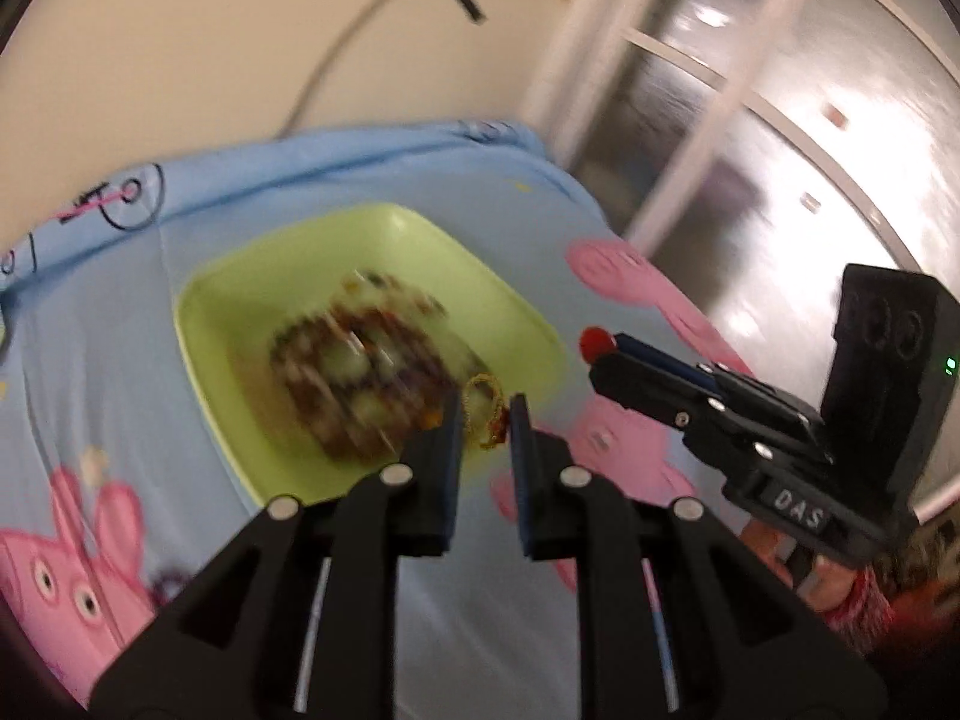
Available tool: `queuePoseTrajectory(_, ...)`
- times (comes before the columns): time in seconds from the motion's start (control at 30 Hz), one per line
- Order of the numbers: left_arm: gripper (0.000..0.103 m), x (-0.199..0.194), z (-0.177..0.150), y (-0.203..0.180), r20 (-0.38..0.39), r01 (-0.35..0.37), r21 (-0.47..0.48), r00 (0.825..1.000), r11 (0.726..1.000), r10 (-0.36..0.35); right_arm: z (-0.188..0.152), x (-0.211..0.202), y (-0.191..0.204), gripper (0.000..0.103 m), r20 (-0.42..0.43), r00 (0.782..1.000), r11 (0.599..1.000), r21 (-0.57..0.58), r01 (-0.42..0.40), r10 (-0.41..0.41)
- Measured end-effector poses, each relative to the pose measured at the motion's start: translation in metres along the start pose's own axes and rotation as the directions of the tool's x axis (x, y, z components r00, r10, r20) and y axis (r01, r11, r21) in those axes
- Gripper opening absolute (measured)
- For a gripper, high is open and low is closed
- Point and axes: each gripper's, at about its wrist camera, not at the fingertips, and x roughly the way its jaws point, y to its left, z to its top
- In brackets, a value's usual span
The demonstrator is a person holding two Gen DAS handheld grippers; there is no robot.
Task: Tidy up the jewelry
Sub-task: 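Carry the red pendant into the green tray and open the right gripper, then move the right gripper back over the dark purple bead bracelet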
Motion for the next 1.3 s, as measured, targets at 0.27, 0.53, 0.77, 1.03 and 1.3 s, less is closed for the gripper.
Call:
queuePoseTrajectory(0.27,0.029,0.006,0.016,0.039,0.009,-0.047,-0.154,0.999,0.987,0.049,0.015,0.035,-0.031,0.017,-0.018,1.000,0.997,0.077,0.021,-0.020)
queuePoseTrajectory(0.53,0.031,-0.031,-0.048,0.035,0.044,-0.208,-0.122,0.976,0.971,0.214,-0.036,-0.030,-0.016,0.017,0.094,0.993,0.958,0.285,0.041,-0.070)
queuePoseTrajectory(0.77,0.052,-0.040,-0.115,0.008,0.043,-0.327,-0.075,0.943,0.942,0.331,-0.086,-0.031,0.023,0.017,-0.011,0.998,0.960,0.271,0.066,-0.065)
queuePoseTrajectory(1.03,0.057,-0.049,-0.160,0.002,0.036,-0.388,-0.059,0.920,0.920,0.390,-0.114,-0.029,0.059,0.017,-0.078,0.995,0.973,0.220,0.072,-0.056)
queuePoseTrajectory(1.3,0.065,-0.060,-0.180,0.007,0.040,-0.403,-0.100,0.912,0.910,0.408,-0.131,-0.024,0.071,0.017,-0.139,0.989,0.973,0.220,0.074,-0.044)
